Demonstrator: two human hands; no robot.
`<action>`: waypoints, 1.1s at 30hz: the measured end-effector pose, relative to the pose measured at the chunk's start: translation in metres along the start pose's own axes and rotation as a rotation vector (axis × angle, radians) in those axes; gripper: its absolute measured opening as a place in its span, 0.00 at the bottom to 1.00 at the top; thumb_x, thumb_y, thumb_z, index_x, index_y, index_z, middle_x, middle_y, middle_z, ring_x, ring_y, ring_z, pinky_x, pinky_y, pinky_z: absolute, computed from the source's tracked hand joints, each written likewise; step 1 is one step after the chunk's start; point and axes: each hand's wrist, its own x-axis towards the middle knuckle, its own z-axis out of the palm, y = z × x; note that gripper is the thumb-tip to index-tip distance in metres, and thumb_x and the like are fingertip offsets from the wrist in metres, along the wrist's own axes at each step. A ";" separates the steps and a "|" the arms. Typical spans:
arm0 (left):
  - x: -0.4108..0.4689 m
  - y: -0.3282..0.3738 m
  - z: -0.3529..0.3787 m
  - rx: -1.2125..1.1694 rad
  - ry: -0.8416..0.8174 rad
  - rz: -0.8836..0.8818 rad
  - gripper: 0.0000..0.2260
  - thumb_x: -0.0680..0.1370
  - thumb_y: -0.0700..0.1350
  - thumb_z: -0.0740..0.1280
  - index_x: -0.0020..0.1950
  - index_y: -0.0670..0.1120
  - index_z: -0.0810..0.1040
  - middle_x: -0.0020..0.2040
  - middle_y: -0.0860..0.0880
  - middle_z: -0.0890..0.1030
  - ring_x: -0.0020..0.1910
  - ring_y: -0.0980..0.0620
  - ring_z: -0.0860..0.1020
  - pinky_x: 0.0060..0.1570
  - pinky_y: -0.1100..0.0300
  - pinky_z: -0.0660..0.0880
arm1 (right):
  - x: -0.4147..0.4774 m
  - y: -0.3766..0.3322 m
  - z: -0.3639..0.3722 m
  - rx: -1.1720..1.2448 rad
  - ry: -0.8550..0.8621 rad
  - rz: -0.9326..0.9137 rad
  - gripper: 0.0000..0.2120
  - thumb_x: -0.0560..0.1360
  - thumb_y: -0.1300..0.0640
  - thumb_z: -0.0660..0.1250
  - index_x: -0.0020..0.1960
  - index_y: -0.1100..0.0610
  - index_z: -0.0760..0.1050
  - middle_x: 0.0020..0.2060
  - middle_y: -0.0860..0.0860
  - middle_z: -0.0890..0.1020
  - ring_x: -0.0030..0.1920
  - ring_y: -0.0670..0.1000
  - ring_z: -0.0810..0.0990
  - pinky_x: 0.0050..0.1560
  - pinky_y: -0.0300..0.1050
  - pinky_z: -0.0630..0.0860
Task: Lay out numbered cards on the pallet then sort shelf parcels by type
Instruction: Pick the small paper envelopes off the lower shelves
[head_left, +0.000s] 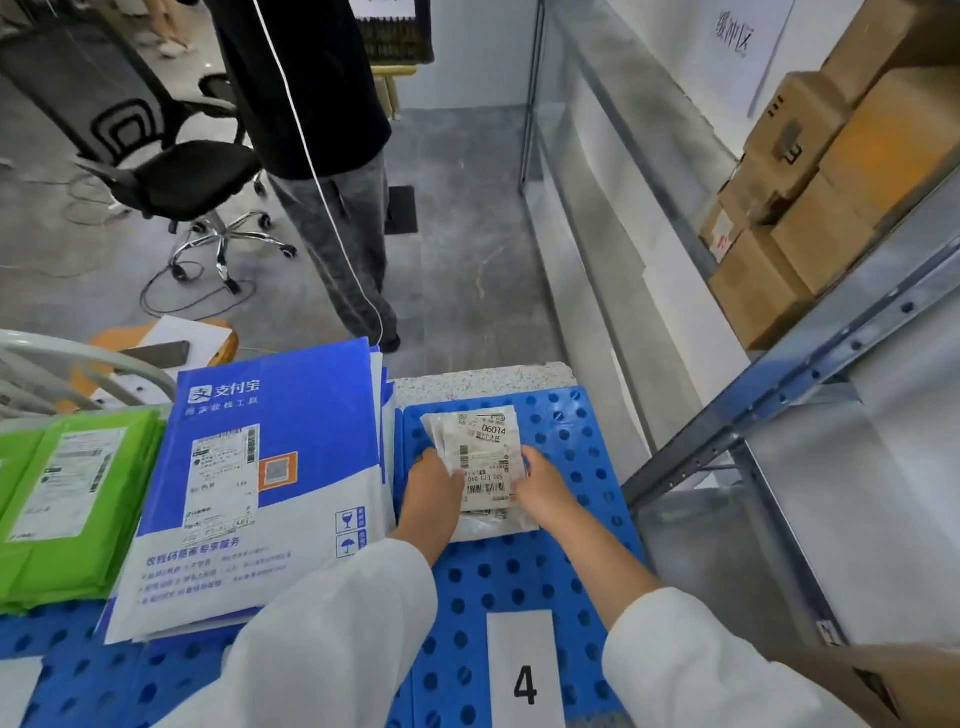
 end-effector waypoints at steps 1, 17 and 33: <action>0.003 -0.001 0.005 0.034 0.016 0.027 0.15 0.81 0.46 0.62 0.63 0.37 0.68 0.59 0.40 0.75 0.56 0.44 0.76 0.49 0.58 0.73 | 0.002 0.002 0.003 -0.020 0.009 -0.007 0.20 0.79 0.67 0.55 0.68 0.53 0.68 0.61 0.52 0.75 0.55 0.50 0.77 0.51 0.43 0.76; -0.032 0.034 -0.071 0.350 0.059 0.509 0.16 0.80 0.43 0.59 0.68 0.41 0.67 0.66 0.45 0.71 0.67 0.48 0.67 0.68 0.57 0.63 | -0.078 -0.069 -0.025 -0.710 0.101 -0.243 0.27 0.78 0.49 0.64 0.72 0.58 0.61 0.67 0.55 0.69 0.65 0.57 0.71 0.61 0.50 0.71; -0.182 0.126 -0.226 0.420 0.232 1.256 0.21 0.77 0.52 0.66 0.66 0.42 0.71 0.63 0.45 0.75 0.63 0.47 0.72 0.65 0.55 0.68 | -0.337 -0.152 -0.107 -0.680 0.694 -0.058 0.25 0.78 0.47 0.63 0.70 0.59 0.65 0.64 0.58 0.72 0.62 0.60 0.72 0.61 0.53 0.72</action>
